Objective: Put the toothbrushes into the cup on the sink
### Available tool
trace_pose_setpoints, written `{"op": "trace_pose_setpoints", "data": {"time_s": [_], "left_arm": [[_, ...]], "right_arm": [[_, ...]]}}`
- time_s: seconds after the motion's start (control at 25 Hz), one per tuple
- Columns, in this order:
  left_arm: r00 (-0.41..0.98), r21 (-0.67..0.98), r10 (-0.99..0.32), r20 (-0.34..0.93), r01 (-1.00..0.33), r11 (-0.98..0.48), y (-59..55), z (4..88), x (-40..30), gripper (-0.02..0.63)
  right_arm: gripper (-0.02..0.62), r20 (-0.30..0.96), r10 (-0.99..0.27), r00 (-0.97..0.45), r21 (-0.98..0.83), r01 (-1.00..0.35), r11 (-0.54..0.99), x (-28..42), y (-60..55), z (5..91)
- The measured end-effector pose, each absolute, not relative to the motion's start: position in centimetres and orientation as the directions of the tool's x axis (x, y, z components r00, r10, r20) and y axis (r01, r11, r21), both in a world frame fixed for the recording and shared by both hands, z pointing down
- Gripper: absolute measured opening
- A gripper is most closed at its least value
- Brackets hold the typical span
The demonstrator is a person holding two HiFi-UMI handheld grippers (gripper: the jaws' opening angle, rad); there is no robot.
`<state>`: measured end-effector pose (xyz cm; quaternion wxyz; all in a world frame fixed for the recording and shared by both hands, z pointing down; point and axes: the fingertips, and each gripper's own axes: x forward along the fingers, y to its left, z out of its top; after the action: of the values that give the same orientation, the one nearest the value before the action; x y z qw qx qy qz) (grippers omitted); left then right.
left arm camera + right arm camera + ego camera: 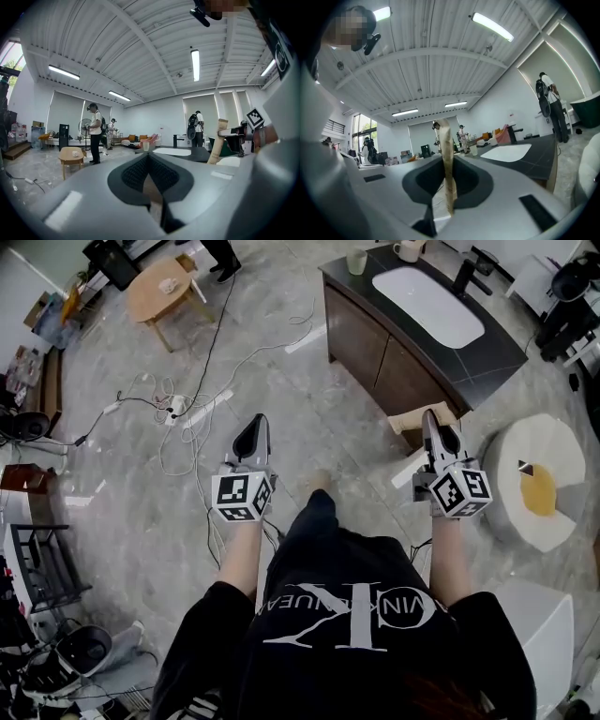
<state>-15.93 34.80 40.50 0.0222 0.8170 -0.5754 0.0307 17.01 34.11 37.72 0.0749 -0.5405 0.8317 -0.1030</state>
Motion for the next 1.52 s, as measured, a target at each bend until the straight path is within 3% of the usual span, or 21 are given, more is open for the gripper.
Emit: {"op": "trace_pose_setpoints", "data": {"time_s": [0.32,1.52], "left_arm": [[0.325,0.017,-0.942,0.081,-0.946,-0.325,29.1,40.5,-17.2,0.011],[0.489,0.050,-0.863,0.125,-0.872,-0.487,6.8,41.7,-17.0,0.012]], "right_arm": [[0.052,0.004,-0.913,-0.408,-0.250,-0.884,0.394,15.9,28.4,37.8],[0.052,0.081,-0.958,-0.276,-0.279,-0.929,0.244,14.2,11.5,39.6]]}}
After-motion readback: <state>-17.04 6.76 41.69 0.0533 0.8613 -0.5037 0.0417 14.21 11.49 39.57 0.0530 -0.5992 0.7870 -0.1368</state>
